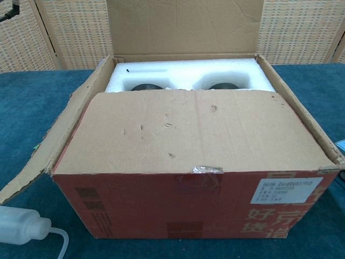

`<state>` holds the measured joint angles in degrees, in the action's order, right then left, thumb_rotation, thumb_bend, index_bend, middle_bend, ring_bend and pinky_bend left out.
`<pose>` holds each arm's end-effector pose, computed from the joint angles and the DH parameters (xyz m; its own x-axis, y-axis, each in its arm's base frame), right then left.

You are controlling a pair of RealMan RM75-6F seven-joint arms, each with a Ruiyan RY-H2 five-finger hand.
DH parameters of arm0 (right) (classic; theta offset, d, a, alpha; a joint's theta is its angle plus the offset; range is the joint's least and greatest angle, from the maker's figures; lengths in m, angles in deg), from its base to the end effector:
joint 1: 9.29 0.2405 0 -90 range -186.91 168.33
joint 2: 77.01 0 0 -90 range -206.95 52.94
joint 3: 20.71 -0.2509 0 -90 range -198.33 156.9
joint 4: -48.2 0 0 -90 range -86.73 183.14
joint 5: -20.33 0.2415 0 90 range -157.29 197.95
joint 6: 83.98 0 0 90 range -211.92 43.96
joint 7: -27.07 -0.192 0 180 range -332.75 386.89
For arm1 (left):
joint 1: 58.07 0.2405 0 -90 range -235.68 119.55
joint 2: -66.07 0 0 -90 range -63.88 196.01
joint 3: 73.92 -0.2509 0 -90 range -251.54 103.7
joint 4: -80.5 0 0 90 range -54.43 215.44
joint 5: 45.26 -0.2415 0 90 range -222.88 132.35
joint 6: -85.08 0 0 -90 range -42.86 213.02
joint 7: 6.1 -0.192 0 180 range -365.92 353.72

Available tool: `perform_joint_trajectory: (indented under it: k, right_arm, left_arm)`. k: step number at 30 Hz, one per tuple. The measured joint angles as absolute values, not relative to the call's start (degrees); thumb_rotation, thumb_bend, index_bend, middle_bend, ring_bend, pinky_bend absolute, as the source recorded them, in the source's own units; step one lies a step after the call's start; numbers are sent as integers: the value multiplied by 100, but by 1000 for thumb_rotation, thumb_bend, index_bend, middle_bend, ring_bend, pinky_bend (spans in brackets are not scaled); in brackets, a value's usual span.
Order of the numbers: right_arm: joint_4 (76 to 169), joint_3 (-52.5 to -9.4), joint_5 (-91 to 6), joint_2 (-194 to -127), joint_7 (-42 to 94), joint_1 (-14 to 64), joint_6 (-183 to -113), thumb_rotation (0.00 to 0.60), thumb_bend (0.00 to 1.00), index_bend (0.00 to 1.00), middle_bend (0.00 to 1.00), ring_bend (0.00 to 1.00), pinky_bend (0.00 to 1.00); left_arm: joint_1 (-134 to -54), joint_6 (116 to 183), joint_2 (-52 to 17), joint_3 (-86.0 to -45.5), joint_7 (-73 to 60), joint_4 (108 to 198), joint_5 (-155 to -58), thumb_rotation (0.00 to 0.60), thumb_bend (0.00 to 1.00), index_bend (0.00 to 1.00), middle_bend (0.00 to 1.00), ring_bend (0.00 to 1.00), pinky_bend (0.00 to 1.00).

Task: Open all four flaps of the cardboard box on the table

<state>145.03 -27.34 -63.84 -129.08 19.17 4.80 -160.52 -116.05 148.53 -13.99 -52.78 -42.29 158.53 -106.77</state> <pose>-0.2842 -0.2957 0.1779 0.3864 -0.0120 0.9222 -0.9158 -0.1239 0.3821 -0.0172 0.4992 0.0844 0.6088 -0.3518 0.7110 0.6476 -0.2972 -0.7016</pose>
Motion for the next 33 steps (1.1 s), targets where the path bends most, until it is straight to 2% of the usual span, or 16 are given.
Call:
perform_joint_trajectory:
  k: [5,11,15,20,22,23,26,27,33]
  right_arm:
    - [14496,-2734,-6383,-12910,1911,478,-16042,600,852,52,40,0,43]
    - [14518,-2731,-6418,-12923,1935,491,-16033,600,852,52,40,0,43]
    - [14540,-2726,-6435,-12931,1953,498,-16023,600,852,52,41,0,42]
    - [14567,-2716,-6457,-12935,1978,499,-16021,600,852,52,40,0,43]
    - [14572,-2714,-6458,-12933,1984,497,-16023,600,852,52,40,0,43]
    - [14574,-2713,-6458,-12934,1985,497,-16022,600,852,52,40,0,43]
    - [14580,-2701,-6464,-12938,1984,489,-16019,600,852,52,40,0,43]
    - [14581,-2698,-6465,-12938,1983,486,-16021,600,852,52,41,0,43]
    - [14610,-2691,-6461,-12902,1976,472,-16020,600,852,52,43,0,43]
  left_arm:
    - [-11588,14809,-1342,-5275,-4112,15929,-10633,600,237,0,0,0,0]
    - [-11468,14723,-1018,-5306,-3911,16441,-10634,600,271,0,0,0,0]
    - [-11359,14539,-659,-5293,-3737,17031,-10446,600,341,8,0,0,0]
    - [-11228,14082,-42,-5295,-3407,17885,-10107,600,371,43,0,0,0]
    - [-11172,13792,257,-5319,-3215,18225,-9968,583,373,56,0,0,0]
    - [-11151,13673,370,-5335,-3133,18356,-9922,540,370,69,0,0,0]
    - [-11075,13329,694,-5412,-2859,18758,-9870,315,356,112,0,0,0]
    - [-11038,13249,784,-5454,-2745,18885,-9890,262,350,129,0,0,0]
    - [-10857,13056,901,-5657,-2172,19231,-10117,198,289,222,0,0,0]
